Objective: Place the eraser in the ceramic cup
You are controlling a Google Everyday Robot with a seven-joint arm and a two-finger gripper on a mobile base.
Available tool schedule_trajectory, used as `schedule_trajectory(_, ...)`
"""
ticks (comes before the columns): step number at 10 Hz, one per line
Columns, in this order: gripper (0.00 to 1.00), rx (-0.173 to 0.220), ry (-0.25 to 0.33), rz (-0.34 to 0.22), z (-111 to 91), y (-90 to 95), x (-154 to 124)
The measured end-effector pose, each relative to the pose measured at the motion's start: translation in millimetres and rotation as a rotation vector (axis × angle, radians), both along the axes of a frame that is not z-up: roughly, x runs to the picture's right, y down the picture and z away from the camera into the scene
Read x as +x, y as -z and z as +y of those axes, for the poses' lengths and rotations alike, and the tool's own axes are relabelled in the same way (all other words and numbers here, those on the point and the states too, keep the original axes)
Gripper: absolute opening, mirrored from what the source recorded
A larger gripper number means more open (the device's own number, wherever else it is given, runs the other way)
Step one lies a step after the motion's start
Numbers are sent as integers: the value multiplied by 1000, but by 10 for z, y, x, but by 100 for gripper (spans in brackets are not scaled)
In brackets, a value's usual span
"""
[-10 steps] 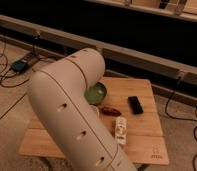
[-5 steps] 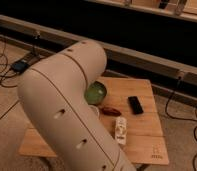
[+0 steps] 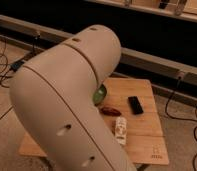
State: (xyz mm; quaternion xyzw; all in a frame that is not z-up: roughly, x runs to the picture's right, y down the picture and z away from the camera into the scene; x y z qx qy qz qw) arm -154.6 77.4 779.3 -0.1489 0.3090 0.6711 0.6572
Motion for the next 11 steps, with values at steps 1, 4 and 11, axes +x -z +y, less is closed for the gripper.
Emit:
schedule_trajectory(1,80,6,-3,9,-72,-46,128)
schedule_trajectory(4,80,19,-21,51,-484,-207,703)
schedule_trajectory(11,80,-10,-81,73,-837,-573,1941)
